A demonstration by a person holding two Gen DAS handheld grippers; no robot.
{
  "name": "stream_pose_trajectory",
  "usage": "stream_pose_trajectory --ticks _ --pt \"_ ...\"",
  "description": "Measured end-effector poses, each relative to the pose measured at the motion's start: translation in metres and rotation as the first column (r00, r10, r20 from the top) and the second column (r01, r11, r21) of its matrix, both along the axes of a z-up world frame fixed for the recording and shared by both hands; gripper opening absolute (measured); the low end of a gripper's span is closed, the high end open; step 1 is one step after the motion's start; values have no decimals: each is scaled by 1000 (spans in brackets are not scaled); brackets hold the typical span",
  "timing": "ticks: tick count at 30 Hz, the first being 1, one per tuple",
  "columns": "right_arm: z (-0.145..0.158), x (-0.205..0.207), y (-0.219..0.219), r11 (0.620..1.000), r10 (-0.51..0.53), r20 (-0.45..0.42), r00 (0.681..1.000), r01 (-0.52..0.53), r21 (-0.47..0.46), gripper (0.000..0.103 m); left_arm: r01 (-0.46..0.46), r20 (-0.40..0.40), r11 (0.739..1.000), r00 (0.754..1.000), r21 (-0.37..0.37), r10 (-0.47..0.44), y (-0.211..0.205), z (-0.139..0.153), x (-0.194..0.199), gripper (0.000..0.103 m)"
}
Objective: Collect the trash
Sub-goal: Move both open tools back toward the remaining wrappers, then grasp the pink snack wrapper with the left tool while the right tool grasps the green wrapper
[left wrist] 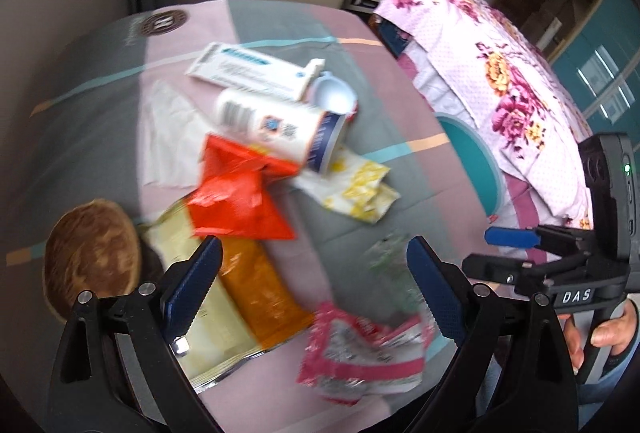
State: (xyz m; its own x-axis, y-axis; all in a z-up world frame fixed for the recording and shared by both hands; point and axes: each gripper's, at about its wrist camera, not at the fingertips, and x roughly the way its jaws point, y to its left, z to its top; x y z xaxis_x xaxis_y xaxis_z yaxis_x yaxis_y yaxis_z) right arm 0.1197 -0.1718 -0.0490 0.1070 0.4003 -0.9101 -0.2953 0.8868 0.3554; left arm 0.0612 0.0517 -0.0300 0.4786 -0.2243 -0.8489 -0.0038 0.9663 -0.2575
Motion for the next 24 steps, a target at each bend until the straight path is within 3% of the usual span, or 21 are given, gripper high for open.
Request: stream_pose_trajectory --ticks 7,14,16,18,24 --pt "-15 -11 33 997 80 -40 996 -80 2 77 -40 -13 999 999 -10 40 24 -4 -16 93" --pt "-33 -9 40 996 83 -85 993 -81 29 76 -30 -47 999 998 -11 29 21 -11 -22 93" --pt "-37 -11 40 995 96 -89 991 -93 40 59 -25 -54 1000 998 -9 24 18 -13 -22 93" --pt "-37 -11 39 994 101 -80 992 -97 51 53 -17 -65 1000 998 -6 17 15 -15 -23 93" --pt "-22 -4 15 998 29 -17 999 -28 61 52 39 -112 999 993 -18 -41 -4 -21 -31 93"
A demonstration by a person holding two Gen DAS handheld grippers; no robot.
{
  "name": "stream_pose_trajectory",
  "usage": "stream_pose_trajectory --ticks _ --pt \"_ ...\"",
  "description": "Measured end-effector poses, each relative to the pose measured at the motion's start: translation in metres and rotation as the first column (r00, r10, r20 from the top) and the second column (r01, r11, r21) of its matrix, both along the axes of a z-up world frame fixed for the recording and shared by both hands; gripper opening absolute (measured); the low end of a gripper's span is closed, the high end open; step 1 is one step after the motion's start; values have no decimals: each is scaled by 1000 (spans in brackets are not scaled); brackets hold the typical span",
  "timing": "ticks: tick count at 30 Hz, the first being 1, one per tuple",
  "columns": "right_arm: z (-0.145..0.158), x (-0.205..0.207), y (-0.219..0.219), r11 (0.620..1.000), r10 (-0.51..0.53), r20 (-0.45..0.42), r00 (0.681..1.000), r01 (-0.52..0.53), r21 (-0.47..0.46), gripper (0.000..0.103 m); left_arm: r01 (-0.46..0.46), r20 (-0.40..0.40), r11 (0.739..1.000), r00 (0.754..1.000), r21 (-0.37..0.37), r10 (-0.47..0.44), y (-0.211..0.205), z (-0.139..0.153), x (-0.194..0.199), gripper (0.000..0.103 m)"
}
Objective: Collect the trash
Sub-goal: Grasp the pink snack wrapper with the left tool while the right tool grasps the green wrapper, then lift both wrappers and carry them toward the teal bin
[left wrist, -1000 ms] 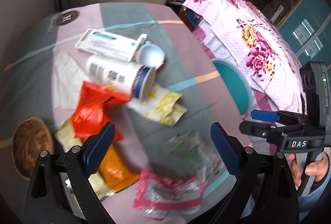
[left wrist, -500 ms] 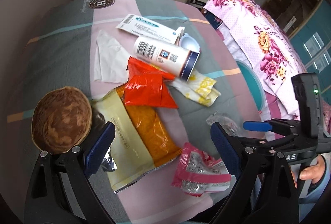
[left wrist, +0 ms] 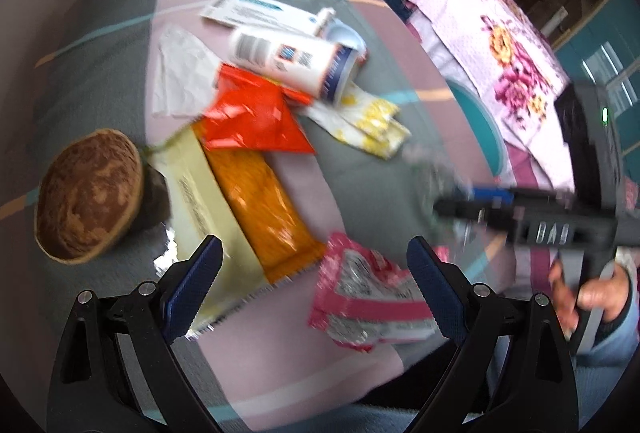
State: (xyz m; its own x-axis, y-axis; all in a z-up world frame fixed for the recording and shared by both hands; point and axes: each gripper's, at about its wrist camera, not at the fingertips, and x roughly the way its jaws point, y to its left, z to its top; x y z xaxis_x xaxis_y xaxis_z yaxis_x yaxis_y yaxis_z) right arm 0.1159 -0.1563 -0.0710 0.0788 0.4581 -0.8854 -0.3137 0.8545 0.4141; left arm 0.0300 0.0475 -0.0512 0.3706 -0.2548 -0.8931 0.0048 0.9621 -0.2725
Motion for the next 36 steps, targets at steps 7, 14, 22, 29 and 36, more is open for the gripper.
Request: stream_pose_trajectory --ticks 7,14,22,29,36 --pt "6 -3 -22 998 -50 12 999 49 31 52 42 -41 999 998 -25 -43 -22 -8 -15 93" --pt "9 -11 -43 994 -80 14 997 78 70 52 93 -65 995 994 18 -92 -48 -21 -16 93" --pt "13 -17 -58 989 -103 21 994 101 108 53 95 -116 995 989 44 -89 -54 -47 -11 94" --pt "11 -17 -59 988 -109 18 994 106 113 53 124 -55 991 991 42 -122 -64 -39 -12 72" --pt "11 -14 -66 983 -140 26 990 136 122 53 131 8 989 991 70 -132 -73 -22 -13 54"
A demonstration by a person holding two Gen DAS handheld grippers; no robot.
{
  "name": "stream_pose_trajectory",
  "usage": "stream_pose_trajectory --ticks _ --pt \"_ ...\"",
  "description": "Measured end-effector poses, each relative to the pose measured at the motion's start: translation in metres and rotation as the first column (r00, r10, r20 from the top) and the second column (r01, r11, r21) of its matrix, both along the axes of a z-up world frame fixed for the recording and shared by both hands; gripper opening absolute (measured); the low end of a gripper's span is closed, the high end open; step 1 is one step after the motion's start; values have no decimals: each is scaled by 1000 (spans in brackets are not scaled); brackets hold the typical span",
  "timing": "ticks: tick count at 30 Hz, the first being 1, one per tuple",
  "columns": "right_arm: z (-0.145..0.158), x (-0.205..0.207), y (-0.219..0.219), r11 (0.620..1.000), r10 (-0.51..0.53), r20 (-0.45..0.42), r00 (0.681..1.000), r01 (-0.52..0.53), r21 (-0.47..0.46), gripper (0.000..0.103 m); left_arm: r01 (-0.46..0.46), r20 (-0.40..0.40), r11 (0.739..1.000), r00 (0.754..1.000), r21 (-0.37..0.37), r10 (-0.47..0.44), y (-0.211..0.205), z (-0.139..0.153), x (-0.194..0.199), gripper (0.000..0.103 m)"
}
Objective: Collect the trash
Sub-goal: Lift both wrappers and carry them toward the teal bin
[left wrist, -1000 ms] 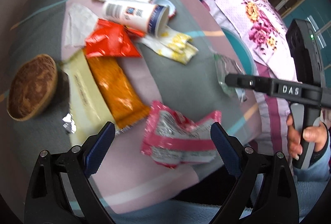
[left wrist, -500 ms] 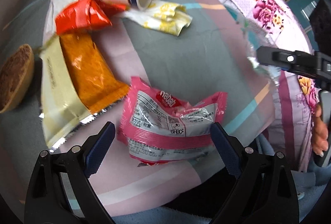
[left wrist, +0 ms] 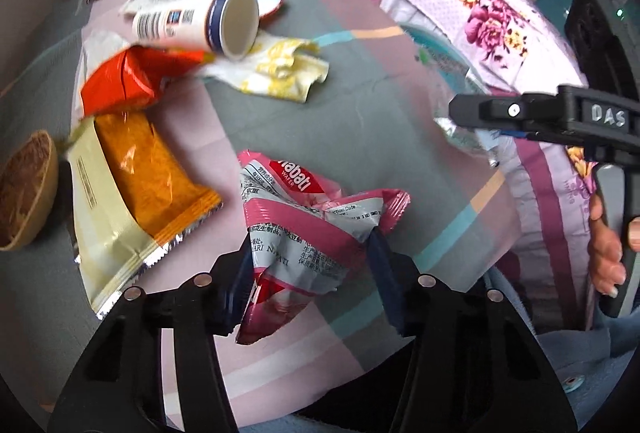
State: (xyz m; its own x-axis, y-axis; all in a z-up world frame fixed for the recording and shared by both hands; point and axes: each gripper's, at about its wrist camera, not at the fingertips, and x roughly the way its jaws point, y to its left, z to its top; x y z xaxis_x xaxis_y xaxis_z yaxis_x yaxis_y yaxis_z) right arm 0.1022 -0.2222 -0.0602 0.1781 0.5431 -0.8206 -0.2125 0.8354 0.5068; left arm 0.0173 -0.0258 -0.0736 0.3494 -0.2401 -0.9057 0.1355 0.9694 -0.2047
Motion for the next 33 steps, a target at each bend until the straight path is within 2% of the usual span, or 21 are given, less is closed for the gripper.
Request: stream_pose_trajectory --ticks 10,18,27,33 --pt "11 18 -31 997 -80 38 996 79 19 53 21 82 999 996 -38 -18 -11 39 20 54" --pt "36 42 -87 978 -209 115 971 208 24 53 88 138 995 987 -57 -79 -50 63 74 54" --pt "40 75 -158 937 -348 144 927 347 28 53 224 112 974 969 -39 -218 -132 55 133 55" --pt "29 87 -184 922 -386 126 914 386 22 53 292 71 956 954 -19 -290 -174 37 158 56"
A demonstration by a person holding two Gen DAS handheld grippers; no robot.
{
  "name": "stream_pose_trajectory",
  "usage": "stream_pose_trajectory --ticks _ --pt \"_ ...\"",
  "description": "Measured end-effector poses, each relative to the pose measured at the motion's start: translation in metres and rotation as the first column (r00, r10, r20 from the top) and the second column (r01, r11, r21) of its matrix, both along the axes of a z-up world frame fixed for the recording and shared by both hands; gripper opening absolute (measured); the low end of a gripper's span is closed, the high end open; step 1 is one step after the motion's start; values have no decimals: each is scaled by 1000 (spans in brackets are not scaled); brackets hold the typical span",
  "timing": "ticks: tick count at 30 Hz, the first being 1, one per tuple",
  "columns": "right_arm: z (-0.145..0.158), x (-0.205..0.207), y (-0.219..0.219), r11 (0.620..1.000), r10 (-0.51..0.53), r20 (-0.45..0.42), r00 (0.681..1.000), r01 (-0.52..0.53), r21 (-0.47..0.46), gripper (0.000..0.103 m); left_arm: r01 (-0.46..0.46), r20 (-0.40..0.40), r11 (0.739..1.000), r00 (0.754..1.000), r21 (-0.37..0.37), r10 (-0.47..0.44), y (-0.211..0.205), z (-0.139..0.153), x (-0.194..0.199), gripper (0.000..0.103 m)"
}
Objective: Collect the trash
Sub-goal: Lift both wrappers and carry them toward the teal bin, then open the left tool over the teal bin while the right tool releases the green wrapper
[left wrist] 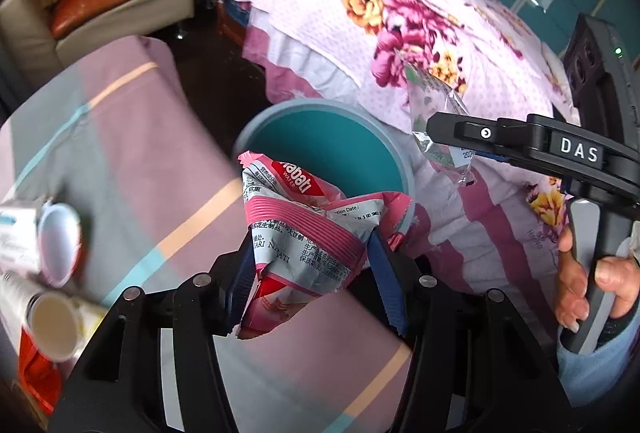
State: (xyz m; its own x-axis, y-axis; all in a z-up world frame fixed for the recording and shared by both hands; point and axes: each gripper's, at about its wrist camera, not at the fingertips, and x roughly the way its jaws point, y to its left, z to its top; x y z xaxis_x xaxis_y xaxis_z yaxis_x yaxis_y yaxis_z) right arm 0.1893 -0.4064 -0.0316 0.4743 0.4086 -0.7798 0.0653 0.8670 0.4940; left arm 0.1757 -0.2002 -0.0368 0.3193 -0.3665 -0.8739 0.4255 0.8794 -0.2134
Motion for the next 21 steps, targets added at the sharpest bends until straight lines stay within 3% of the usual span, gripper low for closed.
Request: stream_pose_trajectory --ticks 9,14,21 --pt "-18 14 -15 1000 -19 -34 999 19 -4 53 41 -43 999 998 28 -40 -30 -25 19 60" --pt "-25 19 -16 1000 -21 -50 999 20 -6 53 17 -30 999 999 37 -16 -30 -28 25 93" --pt "-32 23 -13 1000 -20 -65 998 19 -16 53 -29 -56 998 998 54 32 -18 -33 31 94"
